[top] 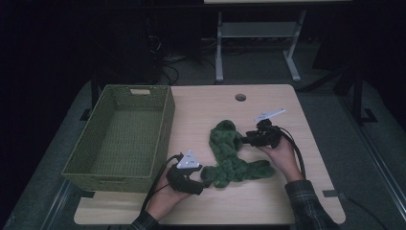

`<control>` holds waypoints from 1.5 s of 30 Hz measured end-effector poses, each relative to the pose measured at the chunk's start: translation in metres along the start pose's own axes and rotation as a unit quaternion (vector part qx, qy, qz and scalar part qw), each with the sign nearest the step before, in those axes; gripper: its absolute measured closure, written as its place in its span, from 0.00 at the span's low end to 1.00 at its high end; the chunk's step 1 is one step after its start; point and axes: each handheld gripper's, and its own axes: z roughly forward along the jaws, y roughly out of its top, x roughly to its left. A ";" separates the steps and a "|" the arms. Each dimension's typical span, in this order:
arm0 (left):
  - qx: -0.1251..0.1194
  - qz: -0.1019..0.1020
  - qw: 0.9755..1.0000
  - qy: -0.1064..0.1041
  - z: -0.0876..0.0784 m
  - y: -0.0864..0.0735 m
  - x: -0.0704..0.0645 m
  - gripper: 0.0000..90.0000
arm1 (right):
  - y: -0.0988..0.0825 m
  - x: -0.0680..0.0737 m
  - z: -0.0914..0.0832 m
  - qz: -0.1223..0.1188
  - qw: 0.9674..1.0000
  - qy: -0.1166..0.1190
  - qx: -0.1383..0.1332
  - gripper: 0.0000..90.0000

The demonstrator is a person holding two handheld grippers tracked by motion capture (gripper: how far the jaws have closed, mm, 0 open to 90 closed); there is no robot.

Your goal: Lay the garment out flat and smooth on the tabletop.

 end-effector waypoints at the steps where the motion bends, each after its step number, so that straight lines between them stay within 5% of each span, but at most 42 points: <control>1: 0.000 0.005 1.000 0.002 0.002 0.002 0.000 0.38 | -0.002 0.000 0.001 -0.001 1.000 0.004 0.002 0.64; 11: 0.044 0.014 0.999 0.013 0.027 0.003 0.006 0.59 | -0.016 0.011 0.019 0.018 0.999 0.040 0.032 0.58; 15: 0.060 0.012 0.998 0.010 0.031 0.002 0.009 0.77 | -0.015 0.014 0.028 0.008 0.999 0.035 0.036 0.86; 22: 0.077 0.007 0.997 0.002 0.031 0.002 0.011 0.88 | -0.014 0.013 0.026 -0.009 0.999 0.010 0.042 0.97; 31: 0.093 0.005 0.996 -0.006 0.027 0.001 0.008 0.91 | -0.010 -0.007 0.017 -0.012 0.997 -0.061 0.048 0.99; 37: 0.095 0.006 0.995 -0.012 0.025 0.001 0.006 0.91 | -0.009 -0.028 0.019 0.007 0.994 -0.103 0.045 0.99; 40: 0.092 0.003 0.996 -0.014 0.025 0.001 0.005 0.91 | -0.009 -0.029 0.021 0.011 0.994 -0.102 0.040 0.96; 42: 0.088 -0.003 0.996 -0.019 0.024 0.000 0.006 0.90 | -0.008 -0.025 0.018 0.009 0.995 -0.097 0.036 0.82; 45: 0.081 -0.011 0.996 -0.023 0.022 -0.001 0.004 0.89 | -0.008 -0.020 0.008 0.008 0.996 -0.089 0.019 0.76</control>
